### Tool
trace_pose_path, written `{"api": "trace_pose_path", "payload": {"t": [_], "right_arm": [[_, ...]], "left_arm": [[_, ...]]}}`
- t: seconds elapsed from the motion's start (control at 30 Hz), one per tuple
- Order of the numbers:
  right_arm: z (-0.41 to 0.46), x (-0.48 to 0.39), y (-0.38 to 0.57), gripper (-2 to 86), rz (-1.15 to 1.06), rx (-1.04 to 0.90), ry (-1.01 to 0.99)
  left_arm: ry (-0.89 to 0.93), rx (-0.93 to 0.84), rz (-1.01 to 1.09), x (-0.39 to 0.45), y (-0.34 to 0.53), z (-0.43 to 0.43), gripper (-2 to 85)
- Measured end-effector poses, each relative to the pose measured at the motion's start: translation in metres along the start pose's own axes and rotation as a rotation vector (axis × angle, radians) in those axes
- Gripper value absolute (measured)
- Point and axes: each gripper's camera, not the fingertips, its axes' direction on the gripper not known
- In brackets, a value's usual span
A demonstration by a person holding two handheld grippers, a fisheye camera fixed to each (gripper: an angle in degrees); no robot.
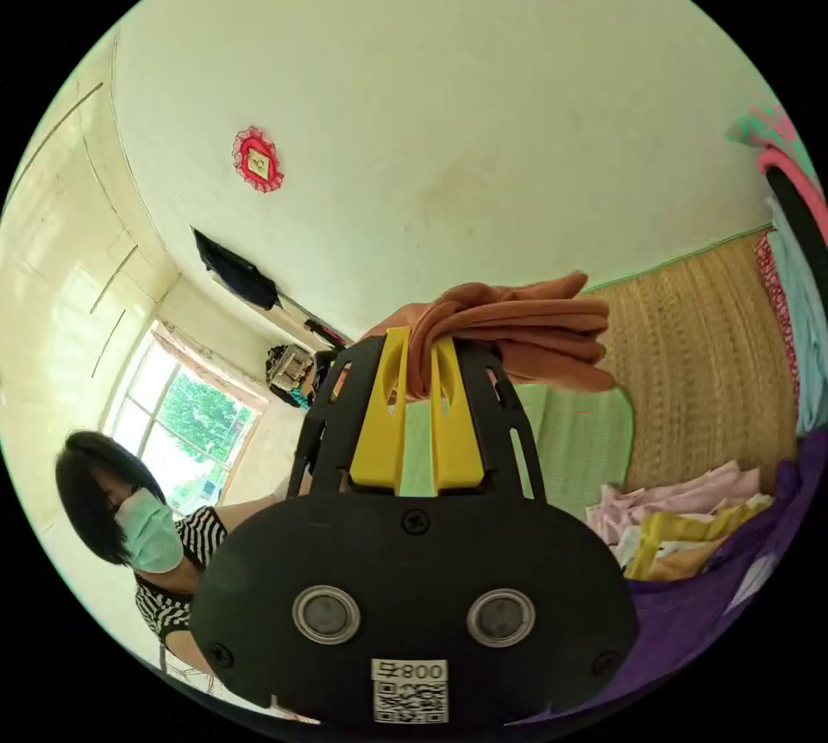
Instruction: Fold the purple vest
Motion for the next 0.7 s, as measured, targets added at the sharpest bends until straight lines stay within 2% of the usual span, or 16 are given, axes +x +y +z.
{"api": "trace_pose_path", "payload": {"t": [0.13,0.17,0.23,0.27,0.3,0.37,0.47,0.63,0.7], "right_arm": [[-0.005,0.077,-0.009,3.7,0.146,-0.011,0.236],[-0.001,0.112,-0.004,4.3,0.247,-0.028,0.357],[0.007,0.159,0.009,3.6,0.4,-0.072,0.505],[0.013,0.179,0.016,2.5,0.455,-0.094,0.554],[0.018,0.187,0.017,1.7,0.456,-0.085,0.532],[0.027,0.175,0.006,0.9,0.363,-0.071,0.494],[0.045,0.136,-0.014,0.4,0.209,-0.074,0.602],[0.104,0.11,-0.015,0.2,0.113,-0.167,0.54],[0.146,0.111,-0.003,0.1,0.1,-0.257,0.602]], "left_arm": [[-0.121,-0.111,0.011,-0.052,-0.017,0.079,7.0],[-0.148,-0.143,-0.011,-0.064,-0.015,0.092,7.3],[-0.291,-0.342,-0.189,-0.122,0.003,0.147,8.2],[-0.296,-0.397,-0.236,-0.135,0.01,0.158,8.4],[-0.293,-0.462,-0.288,-0.153,0.023,0.172,7.4],[-0.264,-0.434,-0.279,-0.159,0.035,0.177,5.4],[-0.198,-0.401,-0.264,-0.159,0.04,0.177,3.1],[-0.224,-0.403,-0.235,-0.144,0.035,0.183,1.3],[-0.246,-0.42,-0.226,-0.139,0.035,0.187,0.9]]}}
